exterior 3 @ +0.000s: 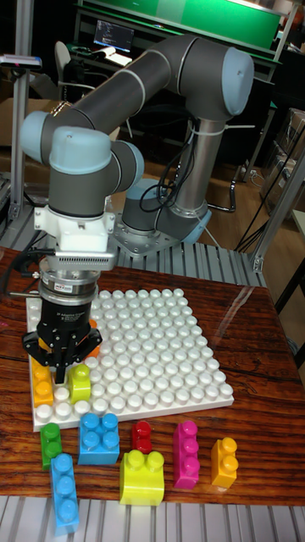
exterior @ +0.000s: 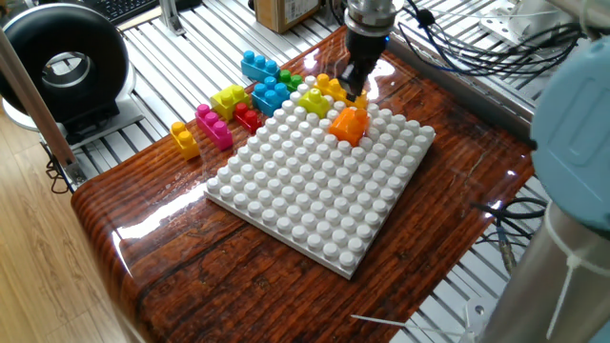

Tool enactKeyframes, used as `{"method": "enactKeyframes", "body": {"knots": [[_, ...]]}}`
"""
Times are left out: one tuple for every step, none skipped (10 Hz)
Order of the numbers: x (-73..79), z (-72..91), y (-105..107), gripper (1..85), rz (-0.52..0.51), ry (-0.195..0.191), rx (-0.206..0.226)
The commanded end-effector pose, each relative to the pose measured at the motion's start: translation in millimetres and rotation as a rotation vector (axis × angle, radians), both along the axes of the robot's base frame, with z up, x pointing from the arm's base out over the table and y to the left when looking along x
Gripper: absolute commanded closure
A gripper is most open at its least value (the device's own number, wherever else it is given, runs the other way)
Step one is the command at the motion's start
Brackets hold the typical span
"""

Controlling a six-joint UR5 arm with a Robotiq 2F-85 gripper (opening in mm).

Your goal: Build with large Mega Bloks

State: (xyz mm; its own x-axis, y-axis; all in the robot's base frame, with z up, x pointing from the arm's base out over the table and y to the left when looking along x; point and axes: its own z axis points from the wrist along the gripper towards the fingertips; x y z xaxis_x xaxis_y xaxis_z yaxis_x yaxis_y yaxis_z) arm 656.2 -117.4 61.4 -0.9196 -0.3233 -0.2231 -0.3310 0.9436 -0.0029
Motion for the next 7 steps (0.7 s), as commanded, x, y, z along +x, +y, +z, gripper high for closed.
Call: {"method": "enactKeyframes", "body": {"knots": [[2.0, -5.0, -3.4, 84.7, 0.009, -0.024, 0.012], [1.1, -5.3, -5.5, 84.7, 0.017, -0.027, 0.011], [-0.4, -5.8, -8.6, 84.7, 0.021, -0.031, 0.008], [-3.1, -6.4, -11.9, 84.7, 0.028, -0.033, 0.006], [-7.1, -6.9, -17.1, 84.7, 0.033, -0.034, 0.001], [-12.1, -6.4, -21.8, 84.7, 0.037, -0.035, -0.002], [-18.1, -5.3, -25.8, 84.7, 0.039, -0.03, -0.002]]}}
